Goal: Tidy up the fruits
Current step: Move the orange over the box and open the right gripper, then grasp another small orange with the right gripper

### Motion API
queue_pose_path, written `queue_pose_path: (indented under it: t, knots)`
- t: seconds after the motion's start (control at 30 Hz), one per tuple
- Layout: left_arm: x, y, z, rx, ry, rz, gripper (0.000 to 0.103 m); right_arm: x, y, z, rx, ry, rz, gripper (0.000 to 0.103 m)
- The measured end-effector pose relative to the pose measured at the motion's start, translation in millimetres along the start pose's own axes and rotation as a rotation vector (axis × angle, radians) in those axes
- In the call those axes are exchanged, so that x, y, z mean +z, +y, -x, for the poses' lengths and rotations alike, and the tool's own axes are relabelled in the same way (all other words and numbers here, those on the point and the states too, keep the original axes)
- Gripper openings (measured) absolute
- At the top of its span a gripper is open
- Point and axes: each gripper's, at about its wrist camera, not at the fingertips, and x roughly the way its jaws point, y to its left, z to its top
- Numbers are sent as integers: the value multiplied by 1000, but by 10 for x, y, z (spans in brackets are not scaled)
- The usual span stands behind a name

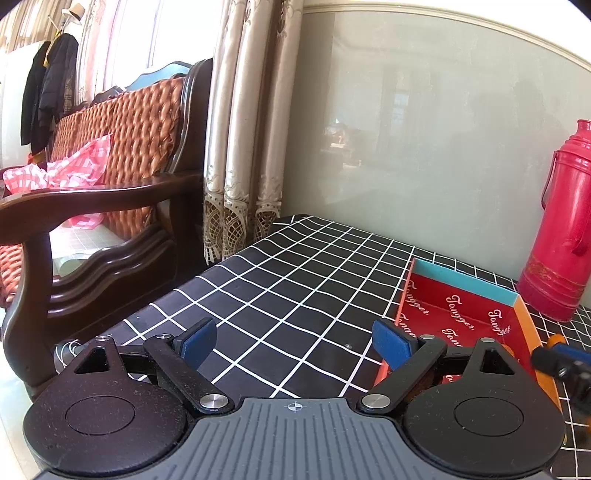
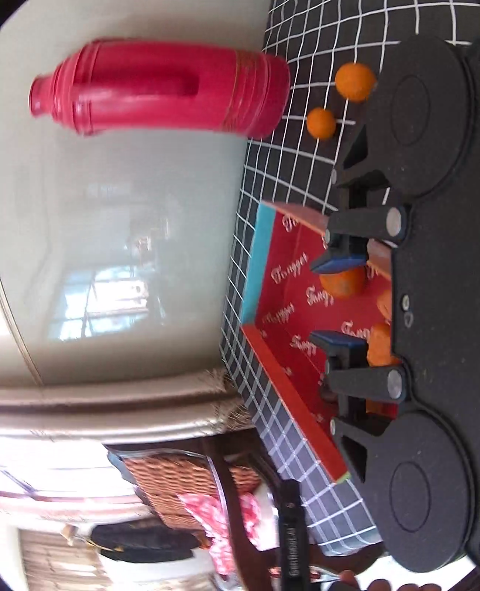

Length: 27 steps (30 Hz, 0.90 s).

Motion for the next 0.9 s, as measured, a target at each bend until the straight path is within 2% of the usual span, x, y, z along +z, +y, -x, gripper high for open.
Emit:
queue_pose_path:
  t: [0.03,0.1,0.2,0.23,0.3,0.33,0.37,0.5,0.57,0.77,0.9]
  knots:
    - [0,4,2,3,-2,0,91,-3,-3,-2,-3,-1,-11,31]
    - [6,23,-3,9,-3,1,91,-14,-107,43,-15,2,-51,31]
    - [11,52,-3,17,-5,5,91,-55,-343,165,-93,19,-94,32]
    - [18,54,3,15,-8,8,91,-72,-437,241,-122,12,-117,36]
    - [38,43,20,7,-19,8,91,-127,-610,409,-244,-12,-157,52]
    - [42,26,29,4,-24,4,91,-175,-685,515,-325,-32,-167,67]
    - [44,4,37,1,-28,-1,91,-224,-758,626,-399,-47,-163,73]
    - [66,-108,50,-43,-27,-6,91,-372,-1034,1024,-610,-72,-156,71]
    - [75,-185,64,-62,-32,-9,91,-468,-1204,1135,-675,-36,-178,69]
    - [40,-436,95,-110,-31,-35,92,-672,-1656,1199,-716,75,-319,49]
    - [8,-564,106,-119,-30,-52,93,-650,-1883,1141,-718,78,-369,48]
